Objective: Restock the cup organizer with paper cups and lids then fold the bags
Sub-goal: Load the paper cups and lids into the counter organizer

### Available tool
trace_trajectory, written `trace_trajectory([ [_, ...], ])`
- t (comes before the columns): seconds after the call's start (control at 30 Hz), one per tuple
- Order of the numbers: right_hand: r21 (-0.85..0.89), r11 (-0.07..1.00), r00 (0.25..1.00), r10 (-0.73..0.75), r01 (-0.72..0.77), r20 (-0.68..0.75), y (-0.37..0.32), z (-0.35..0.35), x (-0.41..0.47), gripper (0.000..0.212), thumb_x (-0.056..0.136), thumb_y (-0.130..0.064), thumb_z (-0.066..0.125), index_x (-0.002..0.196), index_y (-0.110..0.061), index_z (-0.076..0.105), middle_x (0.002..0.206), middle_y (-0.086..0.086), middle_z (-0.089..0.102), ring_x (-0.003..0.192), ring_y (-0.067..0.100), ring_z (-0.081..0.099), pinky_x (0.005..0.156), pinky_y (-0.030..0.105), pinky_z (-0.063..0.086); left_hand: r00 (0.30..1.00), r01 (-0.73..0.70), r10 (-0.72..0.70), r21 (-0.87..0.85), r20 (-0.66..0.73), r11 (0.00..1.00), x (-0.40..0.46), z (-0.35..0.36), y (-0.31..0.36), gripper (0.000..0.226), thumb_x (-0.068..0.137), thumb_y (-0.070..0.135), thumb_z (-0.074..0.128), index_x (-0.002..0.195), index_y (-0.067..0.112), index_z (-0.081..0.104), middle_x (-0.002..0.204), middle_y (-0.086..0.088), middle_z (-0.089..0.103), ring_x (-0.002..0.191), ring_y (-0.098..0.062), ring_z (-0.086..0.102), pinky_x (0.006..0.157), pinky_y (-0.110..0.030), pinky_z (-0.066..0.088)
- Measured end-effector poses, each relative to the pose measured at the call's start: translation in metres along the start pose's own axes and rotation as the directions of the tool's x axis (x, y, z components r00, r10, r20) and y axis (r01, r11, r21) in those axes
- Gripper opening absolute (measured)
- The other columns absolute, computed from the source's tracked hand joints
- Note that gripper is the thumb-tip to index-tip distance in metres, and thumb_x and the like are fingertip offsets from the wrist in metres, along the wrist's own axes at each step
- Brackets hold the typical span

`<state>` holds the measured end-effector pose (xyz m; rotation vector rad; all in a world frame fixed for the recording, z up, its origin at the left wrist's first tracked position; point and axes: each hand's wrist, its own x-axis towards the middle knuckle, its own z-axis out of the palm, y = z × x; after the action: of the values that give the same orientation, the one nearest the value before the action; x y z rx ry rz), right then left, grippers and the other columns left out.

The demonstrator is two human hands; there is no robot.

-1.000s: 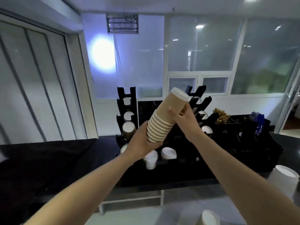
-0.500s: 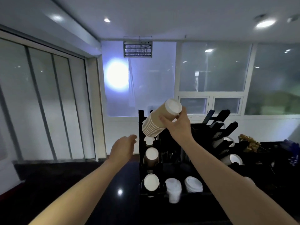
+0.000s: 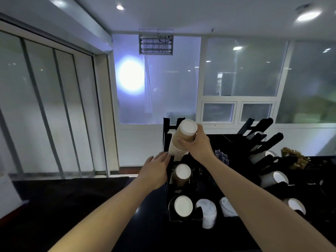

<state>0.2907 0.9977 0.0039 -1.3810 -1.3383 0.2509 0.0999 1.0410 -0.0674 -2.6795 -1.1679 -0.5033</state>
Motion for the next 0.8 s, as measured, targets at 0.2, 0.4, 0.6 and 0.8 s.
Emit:
trace_trajectory([
  [0.2, -0.343, 0.938, 0.981, 0.012, 0.056, 0.192, 0.031, 0.015, 0.01, 0.092, 0.079, -0.037, 0.08, 0.148, -0.041, 0.019, 0.122, -0.003, 0.054, 0.112, 0.02, 0.056, 0.092, 0.038, 0.048, 0.999, -0.041, 0.04, 0.05, 0.004, 0.998, 0.001, 0.006, -0.004, 0.079, 0.09, 0.01, 0.05, 0.161, 0.015, 0.014, 0.166, -0.004, 0.014, 0.153, -0.022, 0.015, 0.123, -0.038, 0.018],
  [0.4, -0.503, 0.856, 0.974, -0.004, 0.12, 0.226, 0.046, 0.034, 0.015, 0.084, 0.087, -0.044, 0.072, 0.149, -0.045, 0.014, 0.13, 0.003, 0.052, 0.111, 0.027, 0.058, 0.083, 0.047, 0.054, 0.999, -0.04, 0.04, -0.009, -0.031, 0.999, 0.0, 0.014, -0.01, 0.078, 0.093, 0.008, 0.049, 0.161, 0.014, 0.012, 0.167, -0.004, 0.013, 0.153, -0.022, 0.016, 0.123, -0.036, 0.018],
  [0.6, -0.446, 0.884, 0.941, 0.019, 0.142, 0.337, 0.049, 0.024, 0.021, 0.097, 0.09, -0.033, 0.071, 0.156, -0.046, 0.001, 0.137, 0.007, 0.053, 0.116, 0.027, 0.057, 0.097, 0.043, 0.05, 1.0, 0.0, 0.001, -0.051, 0.019, 0.999, 0.002, 0.013, -0.006, 0.076, 0.095, 0.012, 0.049, 0.161, 0.016, 0.013, 0.168, -0.003, 0.01, 0.155, -0.024, 0.008, 0.125, -0.041, 0.015],
  [0.8, -0.416, 0.899, 0.971, -0.035, 0.133, 0.236, 0.047, -0.019, -0.018, 0.063, 0.099, -0.031, 0.06, 0.155, -0.032, 0.031, 0.138, -0.002, 0.059, 0.12, 0.019, 0.059, 0.102, 0.036, 0.049, 0.949, -0.046, 0.01, -0.106, -0.315, 0.993, -0.006, -0.001, 0.025, 0.033, 0.096, 0.031, 0.044, 0.107, 0.014, 0.071, 0.111, -0.003, 0.065, 0.111, -0.026, 0.055, 0.093, -0.042, 0.049],
])
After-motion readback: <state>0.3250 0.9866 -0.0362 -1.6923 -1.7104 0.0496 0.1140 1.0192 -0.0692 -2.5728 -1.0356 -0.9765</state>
